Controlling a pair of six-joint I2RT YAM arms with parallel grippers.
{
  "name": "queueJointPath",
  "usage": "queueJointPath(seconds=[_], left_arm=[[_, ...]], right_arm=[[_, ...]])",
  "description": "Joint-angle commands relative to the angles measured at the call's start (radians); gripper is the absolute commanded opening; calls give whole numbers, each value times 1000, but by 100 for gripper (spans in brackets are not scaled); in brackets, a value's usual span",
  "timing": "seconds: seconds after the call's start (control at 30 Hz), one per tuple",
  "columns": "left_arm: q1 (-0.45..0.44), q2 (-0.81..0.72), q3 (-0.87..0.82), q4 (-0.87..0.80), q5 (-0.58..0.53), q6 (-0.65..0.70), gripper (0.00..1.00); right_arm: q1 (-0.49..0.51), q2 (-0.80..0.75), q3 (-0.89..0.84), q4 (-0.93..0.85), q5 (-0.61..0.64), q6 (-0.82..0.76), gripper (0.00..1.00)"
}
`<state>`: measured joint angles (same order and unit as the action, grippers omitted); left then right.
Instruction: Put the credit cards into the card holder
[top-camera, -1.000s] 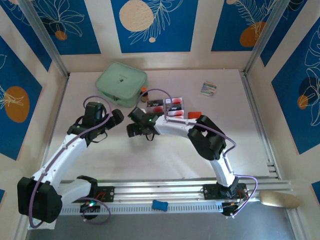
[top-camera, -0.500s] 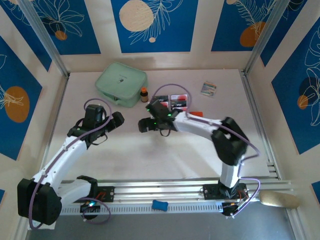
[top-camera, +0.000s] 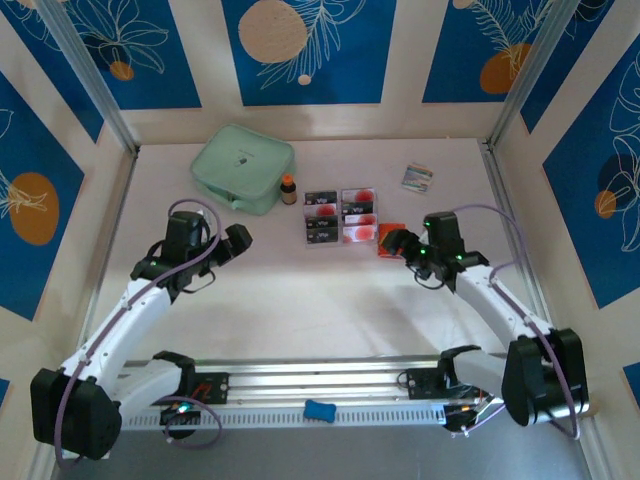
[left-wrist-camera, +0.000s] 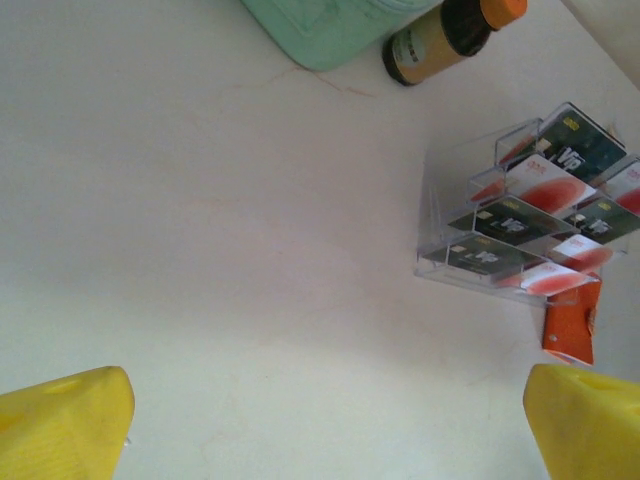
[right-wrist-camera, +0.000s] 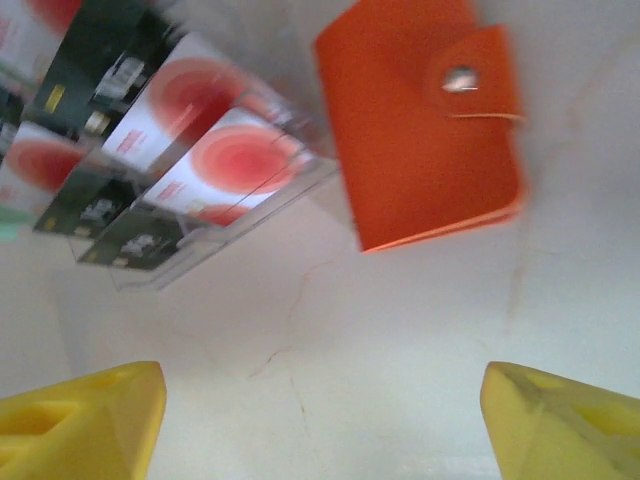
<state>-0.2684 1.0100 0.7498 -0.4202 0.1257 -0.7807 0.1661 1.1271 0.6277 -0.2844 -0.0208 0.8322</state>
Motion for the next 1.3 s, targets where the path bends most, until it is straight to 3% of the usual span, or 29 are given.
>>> queueJointPath(seconds=[0.0,0.1,0.37,0.83,1.27], left_arm=[[8,-6,-25,37,64,-29,100],[7,2,-38,47,72,-40,100],[-2,1,-63,61,77,-63,100],[-7,-6,-67,55,80,-65,100],[-10,1,-73,60,78,-66,100]], right_arm=[[-97,-25,-47,19,-139,57,76],[-146,6,-68,68,-195,73,68],[-171,131,-54,140,-188,72,51],[-181,274,-17,199,-137,65,47],[-181,424,65,236,-169,50,29]])
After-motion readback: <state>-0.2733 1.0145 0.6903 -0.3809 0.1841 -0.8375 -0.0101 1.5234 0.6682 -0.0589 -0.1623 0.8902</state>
